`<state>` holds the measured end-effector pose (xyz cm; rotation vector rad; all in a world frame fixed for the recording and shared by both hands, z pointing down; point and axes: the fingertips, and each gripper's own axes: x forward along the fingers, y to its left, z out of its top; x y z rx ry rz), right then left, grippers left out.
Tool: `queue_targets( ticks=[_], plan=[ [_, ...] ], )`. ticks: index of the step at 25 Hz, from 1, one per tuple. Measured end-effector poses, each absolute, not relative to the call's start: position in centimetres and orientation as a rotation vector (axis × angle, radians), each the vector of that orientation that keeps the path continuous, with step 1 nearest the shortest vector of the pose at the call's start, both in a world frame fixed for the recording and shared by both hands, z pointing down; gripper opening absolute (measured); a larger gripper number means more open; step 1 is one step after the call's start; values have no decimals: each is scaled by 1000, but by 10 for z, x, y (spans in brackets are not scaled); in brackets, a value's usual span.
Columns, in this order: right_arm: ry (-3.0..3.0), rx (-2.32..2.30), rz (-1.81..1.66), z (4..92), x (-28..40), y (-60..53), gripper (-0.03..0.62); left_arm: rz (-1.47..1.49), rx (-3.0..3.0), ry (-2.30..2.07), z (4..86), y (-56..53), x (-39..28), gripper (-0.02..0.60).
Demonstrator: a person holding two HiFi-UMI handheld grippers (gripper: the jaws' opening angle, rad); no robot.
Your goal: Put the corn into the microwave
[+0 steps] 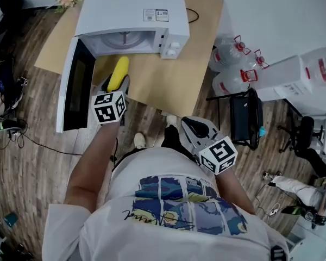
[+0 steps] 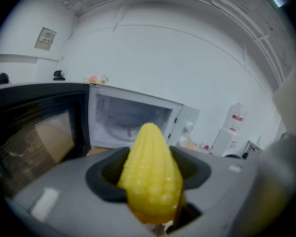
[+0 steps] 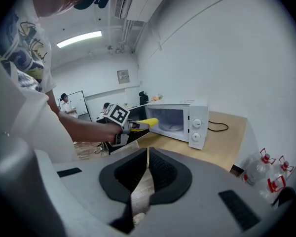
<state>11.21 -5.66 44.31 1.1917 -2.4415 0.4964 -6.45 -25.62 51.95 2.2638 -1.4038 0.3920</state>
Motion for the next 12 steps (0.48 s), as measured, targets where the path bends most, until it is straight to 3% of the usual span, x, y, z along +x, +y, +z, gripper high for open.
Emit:
queue_targets(
  ticks=[12],
  plan=[
    [-2481, 1034, 410, 429, 173, -145, 18, 418, 2137, -1587, 545, -361, -51, 256]
  ],
)
